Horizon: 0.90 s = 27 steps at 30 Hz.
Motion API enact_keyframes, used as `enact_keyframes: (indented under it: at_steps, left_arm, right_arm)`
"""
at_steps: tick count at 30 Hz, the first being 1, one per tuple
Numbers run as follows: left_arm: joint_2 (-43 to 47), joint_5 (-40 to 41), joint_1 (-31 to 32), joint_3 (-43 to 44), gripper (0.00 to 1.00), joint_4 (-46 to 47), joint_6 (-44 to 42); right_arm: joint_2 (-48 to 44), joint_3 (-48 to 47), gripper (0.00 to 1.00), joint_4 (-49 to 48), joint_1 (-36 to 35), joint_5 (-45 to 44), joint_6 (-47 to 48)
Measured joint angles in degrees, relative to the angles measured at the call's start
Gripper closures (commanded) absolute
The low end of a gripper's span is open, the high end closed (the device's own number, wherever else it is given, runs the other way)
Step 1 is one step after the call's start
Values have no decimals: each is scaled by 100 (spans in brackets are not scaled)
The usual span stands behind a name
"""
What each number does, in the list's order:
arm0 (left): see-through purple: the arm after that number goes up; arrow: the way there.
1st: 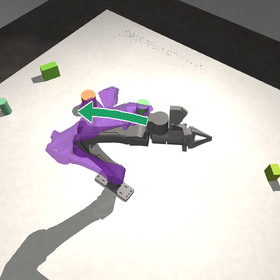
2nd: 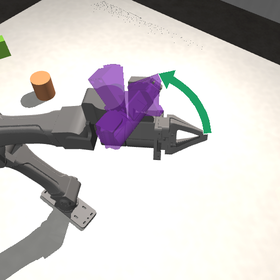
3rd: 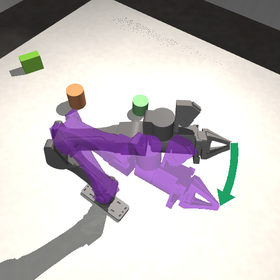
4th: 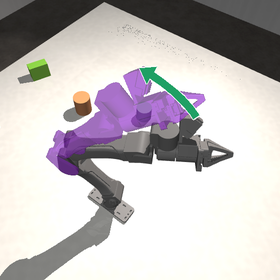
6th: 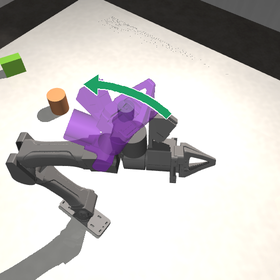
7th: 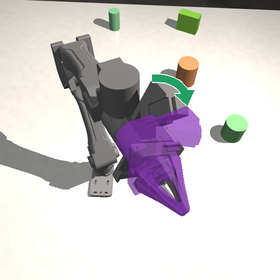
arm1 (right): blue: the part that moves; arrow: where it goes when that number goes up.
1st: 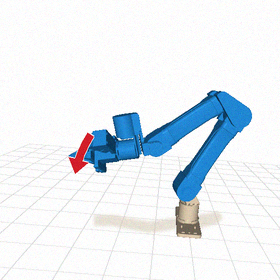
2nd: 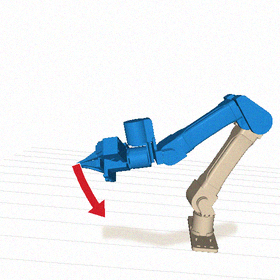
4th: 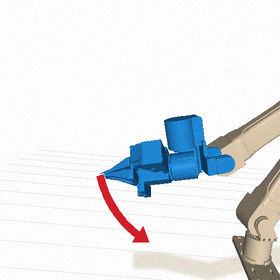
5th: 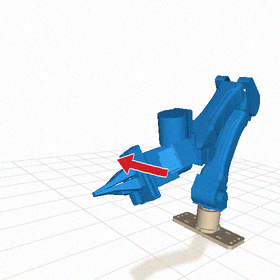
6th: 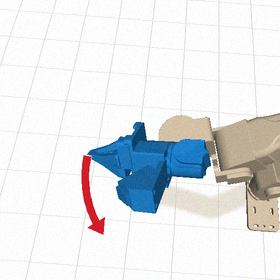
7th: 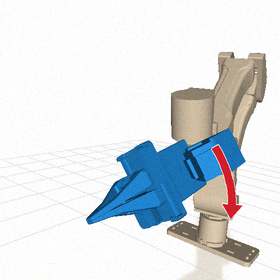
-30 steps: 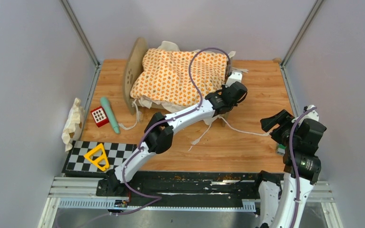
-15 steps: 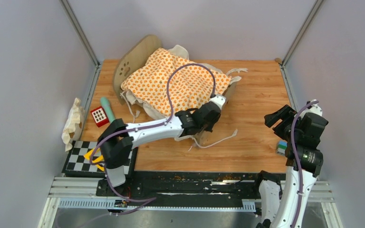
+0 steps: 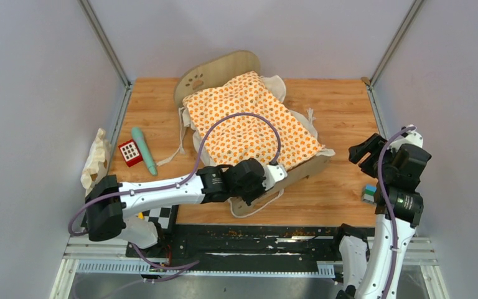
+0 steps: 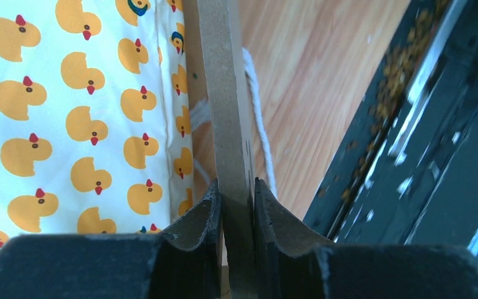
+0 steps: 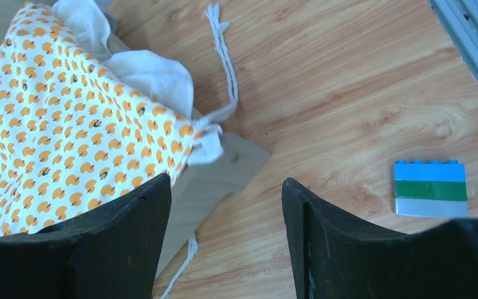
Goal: Set up the pet bed
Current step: Adjust the bed frame at the center of the board.
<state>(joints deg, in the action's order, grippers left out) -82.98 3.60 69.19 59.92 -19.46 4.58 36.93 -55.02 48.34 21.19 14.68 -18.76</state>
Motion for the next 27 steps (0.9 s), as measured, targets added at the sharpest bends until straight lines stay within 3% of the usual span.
enact_keyframes:
  at_steps: [3, 7, 14, 19, 22, 27]
  left_arm:
    - [205, -98, 7, 15, 93, -612, -643]
    - [328, -61, 11, 151, 80, -1368, -1250]
    - [1158, 101, 72, -2, 27, -1939, -1825]
    - [2389, 573, 96, -20, 7, -1550, -1633]
    - [2953, 1088, 96, -31, 1, -1266, -1193]
    - [3646, 1832, 96, -66, 0, -1154, -348]
  right_arm:
    - [72, -7, 37, -133, 0, 129, 153]
    - [433, -107, 39, -278, 0, 466, 365]
    - [1777, -570, 32, -619, -385, 1012, 472]
    - [3134, -1314, 31, -682, -1567, 702, 479]
    - [3838, -1753, 32, -737, -1915, 621, 535]
    - [4763, -2192, 32, -920, -2109, 557, 866]
